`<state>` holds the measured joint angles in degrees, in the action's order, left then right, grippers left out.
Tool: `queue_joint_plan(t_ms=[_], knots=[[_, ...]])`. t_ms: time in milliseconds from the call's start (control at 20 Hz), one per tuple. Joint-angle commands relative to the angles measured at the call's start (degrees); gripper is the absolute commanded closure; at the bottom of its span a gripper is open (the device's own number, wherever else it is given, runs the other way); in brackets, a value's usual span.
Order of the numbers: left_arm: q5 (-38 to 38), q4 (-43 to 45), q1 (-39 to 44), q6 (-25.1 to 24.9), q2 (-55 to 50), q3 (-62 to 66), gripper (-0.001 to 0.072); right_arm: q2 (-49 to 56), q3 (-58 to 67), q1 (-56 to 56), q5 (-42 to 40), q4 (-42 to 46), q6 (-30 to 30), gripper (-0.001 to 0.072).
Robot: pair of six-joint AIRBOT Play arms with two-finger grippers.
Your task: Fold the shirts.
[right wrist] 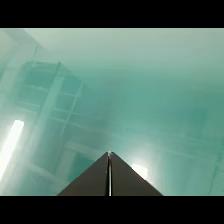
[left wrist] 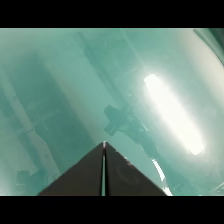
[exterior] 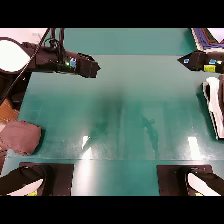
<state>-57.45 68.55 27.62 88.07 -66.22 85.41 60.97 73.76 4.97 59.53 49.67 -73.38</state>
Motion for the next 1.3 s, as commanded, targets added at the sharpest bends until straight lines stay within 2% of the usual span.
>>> queue_joint_plan(t_ms=[0,600,750,800,900,1000,1150,1250], knots=[[0.0,0.0,0.0,0.0,0.0,0.0,0.0682,0.0,0.1,0.1,0.0,0.0,0.0,0.0693],[0.1,0.0,0.0,0.0,0.0,0.0,0.0682,0.0,0.1,0.1,0.8,-0.1,0.0,0.0693],[7.1,0.3,-0.2,0.0,0.0,0.0,0.0682,0.0,0.1,0.1,2.2,0.0,0.0,0.0693],[6.0,1.4,-0.5,0.0,0.3,0.2,0.0683,0.0,0.1,0.1,2.3,0.0,0.0,0.0693],[-2.8,4.8,-2.5,0.0,2.3,0.2,0.0683,0.0,0.1,0.1,2.1,-0.1,0.0,0.0693],[-12.1,13.0,-6.0,0.3,6.4,-0.6,0.0683,0.0,0.1,0.1,2.2,0.0,0.0,0.0693],[-22.4,27.0,-13.1,1.1,13.9,-5.2,0.0682,0.0,0.1,0.1,2.1,0.0,0.0,0.0693],[-27.4,32.9,-19.4,2.0,17.8,-10.8,0.0682,0.0,0.1,0.1,1.9,0.0,0.0,0.0693]])
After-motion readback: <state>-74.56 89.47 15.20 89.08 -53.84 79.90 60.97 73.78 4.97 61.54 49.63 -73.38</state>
